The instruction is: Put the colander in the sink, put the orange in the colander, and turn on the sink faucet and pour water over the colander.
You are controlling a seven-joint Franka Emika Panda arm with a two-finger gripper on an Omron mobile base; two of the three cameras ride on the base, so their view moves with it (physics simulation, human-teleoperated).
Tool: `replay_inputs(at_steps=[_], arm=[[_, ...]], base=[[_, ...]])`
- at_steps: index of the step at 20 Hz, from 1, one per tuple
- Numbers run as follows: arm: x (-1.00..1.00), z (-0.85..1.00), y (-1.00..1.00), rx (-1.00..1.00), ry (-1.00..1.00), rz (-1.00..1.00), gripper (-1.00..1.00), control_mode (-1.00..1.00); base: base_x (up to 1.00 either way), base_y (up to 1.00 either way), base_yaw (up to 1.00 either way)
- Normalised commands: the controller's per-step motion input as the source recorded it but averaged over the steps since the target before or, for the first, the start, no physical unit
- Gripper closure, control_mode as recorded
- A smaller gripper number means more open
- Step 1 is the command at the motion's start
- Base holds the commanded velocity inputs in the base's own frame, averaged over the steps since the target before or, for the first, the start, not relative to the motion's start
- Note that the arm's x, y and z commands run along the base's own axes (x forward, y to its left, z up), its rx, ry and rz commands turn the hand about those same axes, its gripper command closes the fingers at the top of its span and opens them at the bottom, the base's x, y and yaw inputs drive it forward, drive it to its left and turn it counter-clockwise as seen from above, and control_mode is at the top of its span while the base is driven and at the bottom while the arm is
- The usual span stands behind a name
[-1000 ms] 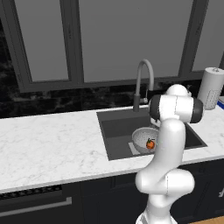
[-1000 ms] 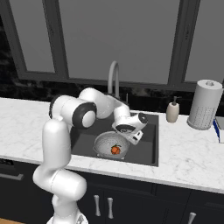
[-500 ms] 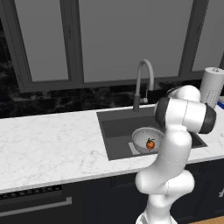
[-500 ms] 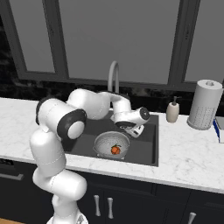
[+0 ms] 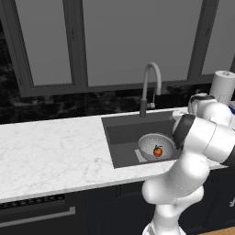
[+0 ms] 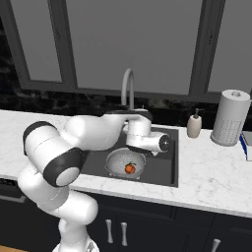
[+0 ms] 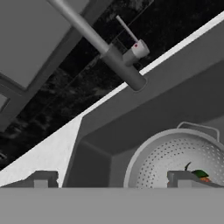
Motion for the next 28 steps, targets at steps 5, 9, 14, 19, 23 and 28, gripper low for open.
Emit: replay_inputs(at_steps=[5,9,14,19,23,28], arm=[[-0.3,0.39,0.0,0.35,-0.42,-0.05,-1.0,-1.0],[-0.17,0.68,0.02,0.28,-0.28,0.0,-1.0,-1.0],[0.0,0.77,0.01,0.13,0.0,-0.01,-1.0,-1.0],[0.0,0.75,0.0,0.17,0.11,-0.05,-1.0,-1.0],[0.0,0.09,0.26,-0.13,0.5,0.05,-1.0,-1.0],[0.0,0.01,0.05,0.14,0.26,-0.07,-1.0,-1.0]], base=[[0.0,0.0,0.0],[0.0,0.0,0.0],[0.0,0.0,0.0],[0.0,0.0,0.0],[0.0,0.0,0.0],[0.0,0.0,0.0]])
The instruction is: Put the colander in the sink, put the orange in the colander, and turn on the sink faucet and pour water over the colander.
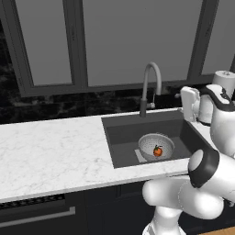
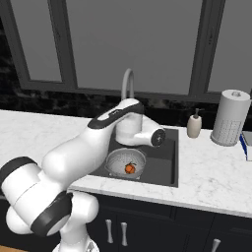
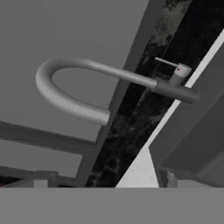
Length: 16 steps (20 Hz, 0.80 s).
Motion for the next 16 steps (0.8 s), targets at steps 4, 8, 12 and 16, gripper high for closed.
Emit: replay_inputs(at_steps=[4,8,12,16], arm=[[0.0,0.0,0.0,0.37,0.17,-0.2,-1.0,-1.0],[0.0,-0.31,0.0,0.41,0.24,-0.21,-1.0,-1.0],[0.0,-0.19,-0.01,0.37,0.35,-0.17,-1.0,-1.0],[0.01,-0.04,-0.23,0.36,0.43,-0.11,-1.0,-1.0]], base=[[0.0,0.0,0.0],[0.0,0.0,0.0],[0.0,0.0,0.0],[0.0,0.0,0.0]])
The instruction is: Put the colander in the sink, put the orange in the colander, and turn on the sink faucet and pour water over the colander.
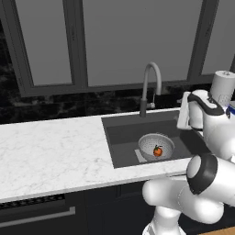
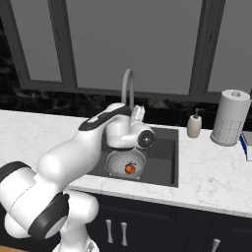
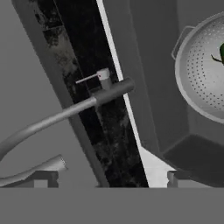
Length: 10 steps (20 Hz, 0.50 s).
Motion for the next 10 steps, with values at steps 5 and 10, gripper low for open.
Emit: replay_inputs(at_steps=[5,10], arm=[[0.11,0.0,-0.54,0.47,0.33,-0.05,-1.0,-1.0],[0.17,-0.02,-0.57,0.55,0.18,-0.03,-1.0,-1.0]], base=[[0.0,0.0,0.0],[0.0,0.0,0.0]])
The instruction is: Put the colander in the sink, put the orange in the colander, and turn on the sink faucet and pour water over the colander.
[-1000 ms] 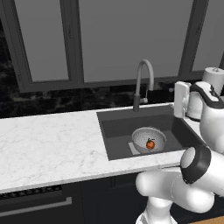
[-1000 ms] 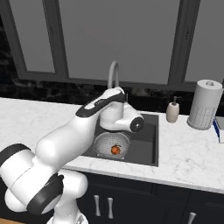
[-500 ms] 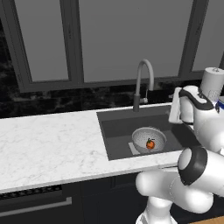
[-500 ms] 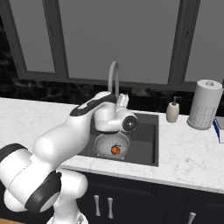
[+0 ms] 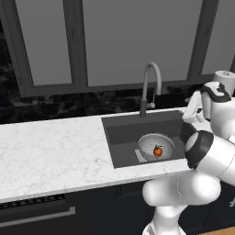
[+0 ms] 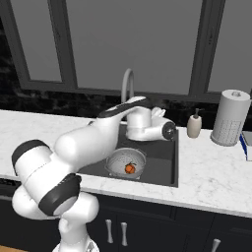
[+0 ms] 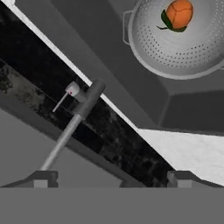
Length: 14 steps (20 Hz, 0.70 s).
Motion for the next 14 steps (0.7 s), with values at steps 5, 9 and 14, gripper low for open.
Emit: replay_inputs(at_steps=[5,9,14], arm=[[0.04,-0.19,-0.15,0.57,0.01,-0.01,-1.0,-1.0],[0.0,-0.33,0.02,0.52,-0.07,-0.05,-1.0,-1.0],[0.0,-0.17,0.09,0.34,-0.15,-0.13,-1.0,-1.0]], base=[[0.0,0.0,0.0],[0.0,0.0,0.0],[0.0,0.0,0.0]])
